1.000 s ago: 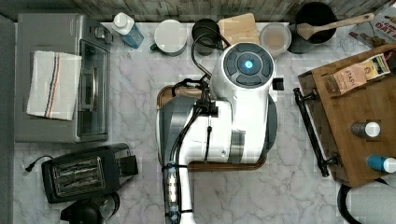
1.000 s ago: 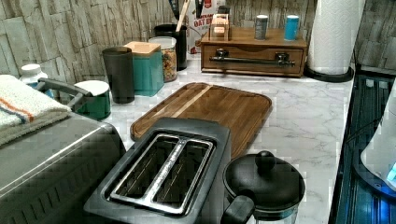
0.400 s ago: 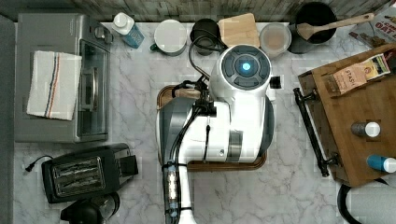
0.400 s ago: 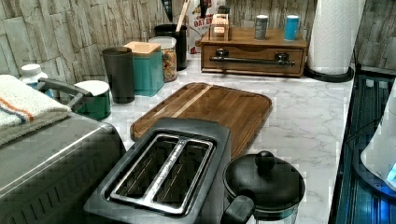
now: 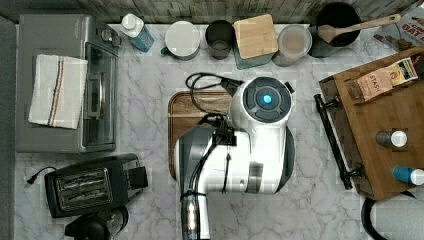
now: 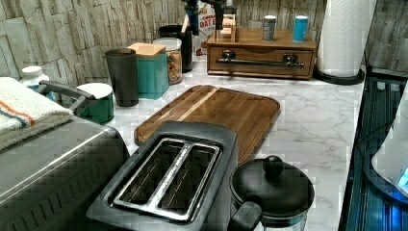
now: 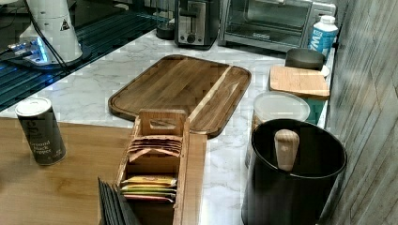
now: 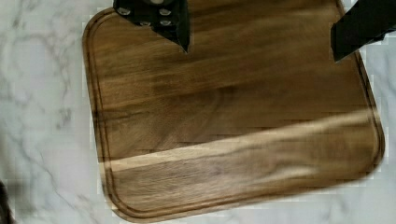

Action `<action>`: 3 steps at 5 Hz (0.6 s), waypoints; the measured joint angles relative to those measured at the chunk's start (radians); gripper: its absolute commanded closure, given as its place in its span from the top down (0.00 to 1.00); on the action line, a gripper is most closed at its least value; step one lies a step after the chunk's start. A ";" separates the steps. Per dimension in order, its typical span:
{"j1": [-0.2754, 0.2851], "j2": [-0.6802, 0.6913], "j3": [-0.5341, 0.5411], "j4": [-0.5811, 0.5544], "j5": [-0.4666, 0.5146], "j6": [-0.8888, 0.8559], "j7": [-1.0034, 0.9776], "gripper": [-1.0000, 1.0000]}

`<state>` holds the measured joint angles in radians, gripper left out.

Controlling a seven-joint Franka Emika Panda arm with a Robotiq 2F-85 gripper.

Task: Open the drawer.

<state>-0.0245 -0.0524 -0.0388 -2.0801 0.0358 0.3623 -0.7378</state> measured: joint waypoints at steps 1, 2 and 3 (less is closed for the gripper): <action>0.004 -0.027 -0.039 -0.051 -0.012 0.022 -0.253 1.00; -0.013 -0.027 -0.073 -0.082 -0.013 0.162 -0.392 1.00; -0.012 -0.016 -0.148 -0.096 -0.013 0.284 -0.481 1.00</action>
<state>-0.0363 -0.0682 -0.1869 -2.1758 0.0230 0.6465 -1.2188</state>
